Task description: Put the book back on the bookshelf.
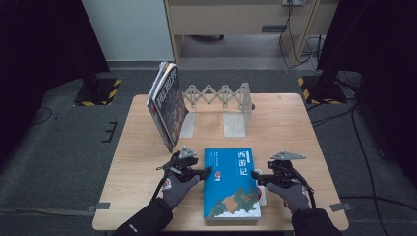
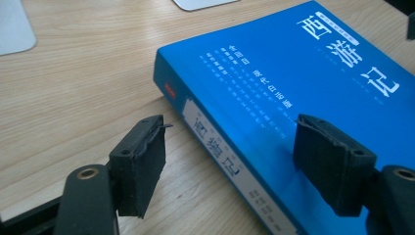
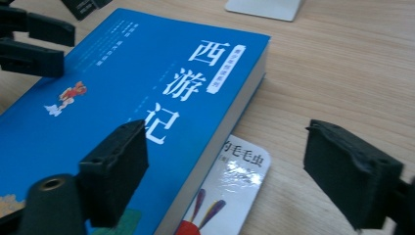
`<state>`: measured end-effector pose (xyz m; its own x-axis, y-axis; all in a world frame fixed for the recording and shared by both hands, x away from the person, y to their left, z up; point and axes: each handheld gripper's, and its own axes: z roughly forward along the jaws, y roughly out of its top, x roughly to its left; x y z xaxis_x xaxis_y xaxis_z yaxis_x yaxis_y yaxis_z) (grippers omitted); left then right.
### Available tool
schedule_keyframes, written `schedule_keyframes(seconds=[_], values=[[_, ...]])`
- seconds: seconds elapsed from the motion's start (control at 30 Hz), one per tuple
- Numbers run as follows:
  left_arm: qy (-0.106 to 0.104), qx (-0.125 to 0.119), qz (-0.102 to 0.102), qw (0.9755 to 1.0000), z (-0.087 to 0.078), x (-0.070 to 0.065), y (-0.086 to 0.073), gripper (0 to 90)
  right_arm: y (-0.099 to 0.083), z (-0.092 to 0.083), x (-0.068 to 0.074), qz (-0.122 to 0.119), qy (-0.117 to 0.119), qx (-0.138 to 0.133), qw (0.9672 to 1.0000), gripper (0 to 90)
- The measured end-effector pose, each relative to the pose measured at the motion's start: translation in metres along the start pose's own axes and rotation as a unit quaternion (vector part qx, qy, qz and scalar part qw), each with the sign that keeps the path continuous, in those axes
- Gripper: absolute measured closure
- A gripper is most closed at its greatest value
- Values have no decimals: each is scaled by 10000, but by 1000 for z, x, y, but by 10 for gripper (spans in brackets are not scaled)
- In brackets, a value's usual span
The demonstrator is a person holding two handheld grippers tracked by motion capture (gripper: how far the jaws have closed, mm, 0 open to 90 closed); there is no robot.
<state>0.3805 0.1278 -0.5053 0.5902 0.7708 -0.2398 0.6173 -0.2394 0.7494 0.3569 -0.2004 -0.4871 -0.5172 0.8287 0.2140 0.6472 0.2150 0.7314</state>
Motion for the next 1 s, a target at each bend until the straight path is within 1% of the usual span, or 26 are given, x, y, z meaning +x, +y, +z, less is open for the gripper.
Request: schedule_keyframes(seconds=[0.1,0.23,0.3,0.33,0.4,0.53,0.57,0.6,0.73,0.83,1.0], values=[[-90,-32,-78,9999,5,1,0,249,-2,4,3,-47,81,21,10000,208],[-214,-85,-161,9996,11,1,-1,231,-3,8,6,12,120,41,9999,229],[-246,-113,-174,9995,13,1,-1,216,-4,10,8,20,109,86,9999,237],[-256,-127,-163,9995,14,1,-1,208,-4,12,8,-30,112,80,9999,238],[-275,-165,-168,9993,15,1,-1,202,-5,14,10,-42,135,146,9998,241],[-418,-174,-298,9985,20,4,-2,172,-6,19,12,-67,199,197,9996,245],[-513,-200,-334,9979,22,4,-3,168,-6,19,13,-38,213,207,9996,246],[-556,-211,-341,9976,23,5,-3,166,-6,20,14,-44,230,191,9995,247],[-589,-273,-364,9972,26,5,-4,142,-7,21,16,-3,288,202,9994,246],[-645,-270,-473,9964,28,7,-5,134,-7,22,18,15,311,211,9993,245],[-727,-266,-608,9951,30,9,-6,115,-8,24,20,45,415,225,9989,243]])
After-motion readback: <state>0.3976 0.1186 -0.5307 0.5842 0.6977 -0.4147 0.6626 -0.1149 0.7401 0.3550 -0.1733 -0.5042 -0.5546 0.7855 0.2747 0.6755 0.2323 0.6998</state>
